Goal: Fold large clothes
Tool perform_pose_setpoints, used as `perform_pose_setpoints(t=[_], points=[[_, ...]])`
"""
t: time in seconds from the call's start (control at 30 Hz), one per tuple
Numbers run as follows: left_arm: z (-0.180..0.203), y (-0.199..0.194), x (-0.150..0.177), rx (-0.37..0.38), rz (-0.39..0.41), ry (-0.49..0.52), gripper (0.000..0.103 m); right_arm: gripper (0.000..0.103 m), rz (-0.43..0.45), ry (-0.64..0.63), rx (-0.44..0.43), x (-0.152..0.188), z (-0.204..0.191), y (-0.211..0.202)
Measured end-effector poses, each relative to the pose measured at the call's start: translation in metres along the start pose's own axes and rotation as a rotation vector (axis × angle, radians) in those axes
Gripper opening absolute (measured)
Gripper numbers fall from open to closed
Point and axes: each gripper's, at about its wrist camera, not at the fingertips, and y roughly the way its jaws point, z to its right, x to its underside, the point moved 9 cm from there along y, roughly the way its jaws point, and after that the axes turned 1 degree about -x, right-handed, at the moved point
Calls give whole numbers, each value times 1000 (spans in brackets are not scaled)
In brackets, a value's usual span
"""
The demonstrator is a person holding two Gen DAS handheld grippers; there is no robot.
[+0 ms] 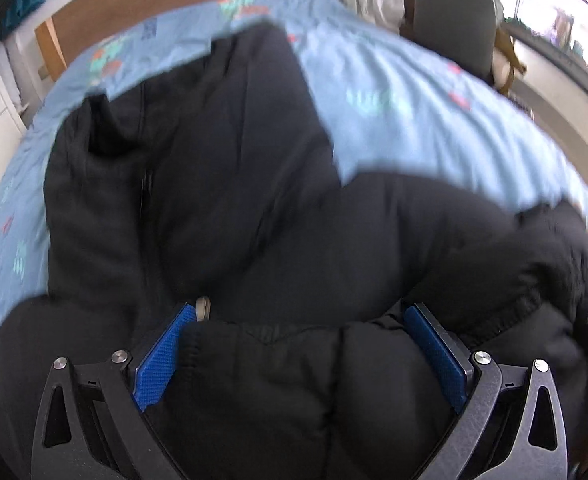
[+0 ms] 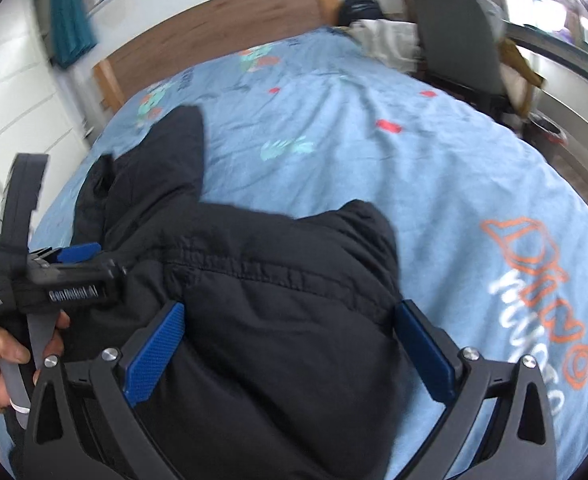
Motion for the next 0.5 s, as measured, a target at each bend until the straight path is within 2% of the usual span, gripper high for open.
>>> perform_pose_setpoints(t=[0.13,0.33,0.5], points=[[-6,-20,48,32,-47,-22,99,103,-23,-107,-45,5,-33,9],[-25,-73,112,-54,-36,-50,98,103,-68,-222,-138,28,-79,13],[-48,-105,154,-47,-46,-124,98,103,-94,-319,-161,49,-113,9]])
